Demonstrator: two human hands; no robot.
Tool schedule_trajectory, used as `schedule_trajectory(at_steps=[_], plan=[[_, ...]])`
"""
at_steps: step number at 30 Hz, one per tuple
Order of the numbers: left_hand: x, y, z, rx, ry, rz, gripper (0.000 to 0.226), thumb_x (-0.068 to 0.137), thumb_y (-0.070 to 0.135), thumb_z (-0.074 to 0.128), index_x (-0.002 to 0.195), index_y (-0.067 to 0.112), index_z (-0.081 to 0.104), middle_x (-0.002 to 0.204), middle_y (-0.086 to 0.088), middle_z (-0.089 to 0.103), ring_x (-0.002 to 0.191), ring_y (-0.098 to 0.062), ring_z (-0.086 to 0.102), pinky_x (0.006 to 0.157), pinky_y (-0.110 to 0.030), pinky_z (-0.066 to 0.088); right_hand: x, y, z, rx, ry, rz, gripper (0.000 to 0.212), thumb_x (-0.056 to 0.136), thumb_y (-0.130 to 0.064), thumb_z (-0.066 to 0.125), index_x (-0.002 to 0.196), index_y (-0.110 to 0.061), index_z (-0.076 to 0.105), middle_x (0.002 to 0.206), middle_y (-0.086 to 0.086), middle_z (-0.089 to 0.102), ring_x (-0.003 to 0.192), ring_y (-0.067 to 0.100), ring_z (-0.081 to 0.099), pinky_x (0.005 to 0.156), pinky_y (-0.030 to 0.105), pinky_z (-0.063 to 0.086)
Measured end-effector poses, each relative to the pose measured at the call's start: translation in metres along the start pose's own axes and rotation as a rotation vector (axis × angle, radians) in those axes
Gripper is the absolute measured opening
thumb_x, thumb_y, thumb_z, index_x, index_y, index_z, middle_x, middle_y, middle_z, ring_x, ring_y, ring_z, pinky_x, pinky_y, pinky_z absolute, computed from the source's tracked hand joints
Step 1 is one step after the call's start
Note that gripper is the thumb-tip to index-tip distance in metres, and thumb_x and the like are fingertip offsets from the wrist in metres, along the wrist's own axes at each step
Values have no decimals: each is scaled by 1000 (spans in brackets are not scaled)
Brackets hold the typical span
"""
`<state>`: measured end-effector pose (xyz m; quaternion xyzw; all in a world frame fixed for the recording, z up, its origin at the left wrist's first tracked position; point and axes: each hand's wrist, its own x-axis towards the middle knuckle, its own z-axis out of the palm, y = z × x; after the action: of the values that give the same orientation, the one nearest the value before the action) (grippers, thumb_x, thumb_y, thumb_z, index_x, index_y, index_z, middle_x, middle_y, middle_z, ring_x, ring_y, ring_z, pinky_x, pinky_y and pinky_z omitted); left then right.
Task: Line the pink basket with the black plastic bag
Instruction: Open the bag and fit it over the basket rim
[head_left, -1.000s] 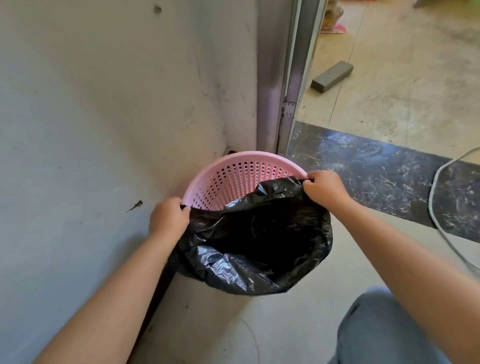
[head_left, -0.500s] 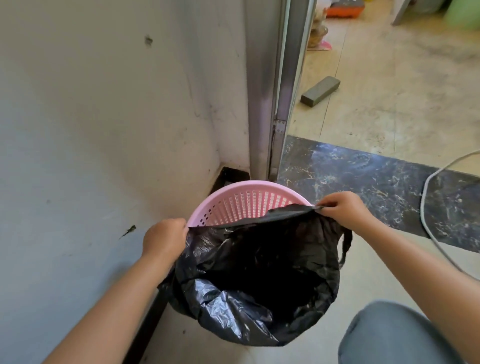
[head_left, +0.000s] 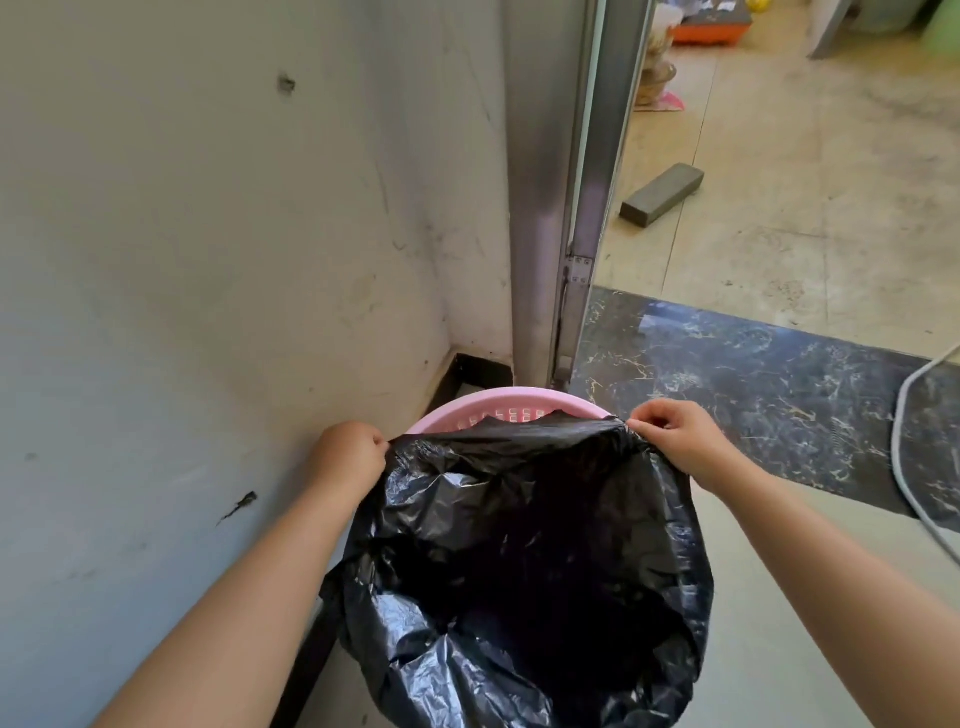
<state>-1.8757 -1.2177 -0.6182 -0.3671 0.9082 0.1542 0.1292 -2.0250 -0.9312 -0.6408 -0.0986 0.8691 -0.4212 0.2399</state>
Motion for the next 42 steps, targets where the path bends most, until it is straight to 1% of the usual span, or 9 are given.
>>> schedule_trajectory(at_steps=[5,15,22,26,28,32,35,38,42], plan=[[11,8,-2,79,-47,5,25,95,19,51,102,4,70,113,-17,69,107,-32,61,88,-33,49,18,-10,9,-180,-87,23,19,93,-4,53,77,0,62,72,11,53,70,19,45,61,26,35],[18,18,-1,-210,-80,-216,22,90,3,49,99,-4,67,115,-22,66,107,-34,62,85,-37,51,23,-26,3,-361,-126,16,22,94,-9,51,72,-6,54,82,12,56,79,21,49,73,29,37],[38,14,11,-284,-110,-132,23,84,4,56,100,-6,70,98,-20,69,95,-32,65,77,-35,51,35,-10,17,-390,-179,15,25,89,6,52,68,-4,59,87,22,58,87,22,54,77,29,39],[43,8,25,-55,-160,-148,29,93,7,46,118,-2,59,124,-19,61,117,-32,57,94,-33,47,44,5,31,-505,-242,175,31,100,-6,36,127,3,49,140,22,45,129,28,42,103,32,34],[37,10,30,-53,-157,-149,30,95,9,45,119,-3,58,129,-20,59,120,-33,55,100,-34,44,37,13,30,-426,-214,187,36,100,-1,35,135,7,38,145,26,38,133,34,37,108,35,28],[8,22,18,-146,190,79,27,94,17,45,98,0,66,102,-21,69,88,-33,61,71,-37,47,16,19,4,-223,144,70,24,96,-3,46,109,7,62,116,29,64,108,35,59,94,40,42],[-19,33,12,9,262,361,30,95,29,44,108,7,61,108,-12,66,94,-30,60,70,-33,47,1,1,-9,-163,154,-31,27,97,-16,47,89,-1,68,84,16,68,85,31,62,75,31,40],[-42,40,13,250,334,537,19,83,24,68,88,6,68,88,-10,70,80,-26,66,57,-27,52,-19,-21,-7,-472,-17,-141,28,95,-26,51,93,-6,69,85,11,70,78,26,62,68,32,46],[-50,35,14,314,408,507,37,29,3,94,43,7,61,44,-7,60,37,-22,58,27,-14,38,-42,-21,1,-890,147,-265,25,95,-28,47,106,-12,63,102,7,67,97,28,62,78,34,50]])
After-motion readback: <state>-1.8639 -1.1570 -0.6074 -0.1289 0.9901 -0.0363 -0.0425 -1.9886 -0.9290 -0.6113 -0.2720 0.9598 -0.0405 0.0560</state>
